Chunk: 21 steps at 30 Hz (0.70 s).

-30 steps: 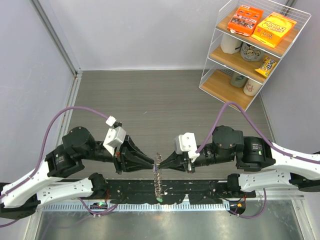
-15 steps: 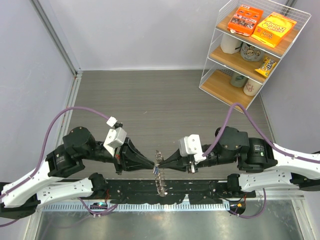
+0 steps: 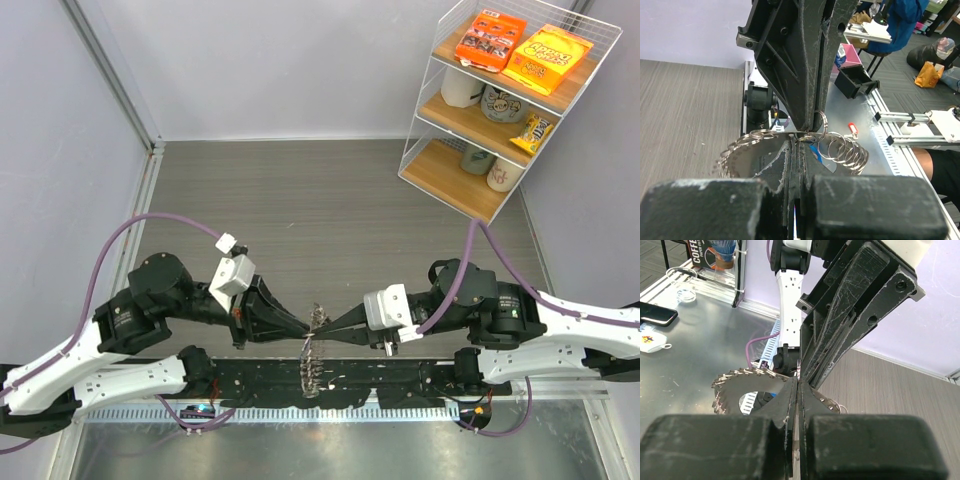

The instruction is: Put the keys on the keyring

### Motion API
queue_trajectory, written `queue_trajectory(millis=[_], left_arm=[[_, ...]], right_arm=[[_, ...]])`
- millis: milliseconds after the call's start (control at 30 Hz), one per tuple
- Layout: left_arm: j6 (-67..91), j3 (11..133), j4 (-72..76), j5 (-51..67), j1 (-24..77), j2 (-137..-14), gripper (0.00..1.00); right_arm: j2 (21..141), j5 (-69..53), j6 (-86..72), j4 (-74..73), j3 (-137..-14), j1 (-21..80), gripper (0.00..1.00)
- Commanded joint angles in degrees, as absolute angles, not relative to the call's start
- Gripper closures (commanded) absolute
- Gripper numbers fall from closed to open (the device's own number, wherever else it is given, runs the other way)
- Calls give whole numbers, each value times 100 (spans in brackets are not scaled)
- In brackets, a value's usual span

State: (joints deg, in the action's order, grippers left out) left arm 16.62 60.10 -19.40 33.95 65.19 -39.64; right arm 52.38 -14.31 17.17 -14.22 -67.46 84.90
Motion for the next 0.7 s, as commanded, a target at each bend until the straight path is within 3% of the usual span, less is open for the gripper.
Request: queue_trajectory(millis=[0,200,300,667], left_arm=[[1653,6021,-1766,3297,6522,-3929,97],[1451,5924,-2004,2410,6521,-3595,65],[1406,5862,-2039,1882,6521,-3402,57],[1503,5625,-2153,932,6521,-3305,55]], right_arm=[[5072,-1206,1890,-729,-6820,8517,94],[5010,-249,1776,-1054,-6943,8517,94],[5001,235,1697,-1213,-6926,8525,94],[4579,1432,1424,-1468,-5924,8508,94]])
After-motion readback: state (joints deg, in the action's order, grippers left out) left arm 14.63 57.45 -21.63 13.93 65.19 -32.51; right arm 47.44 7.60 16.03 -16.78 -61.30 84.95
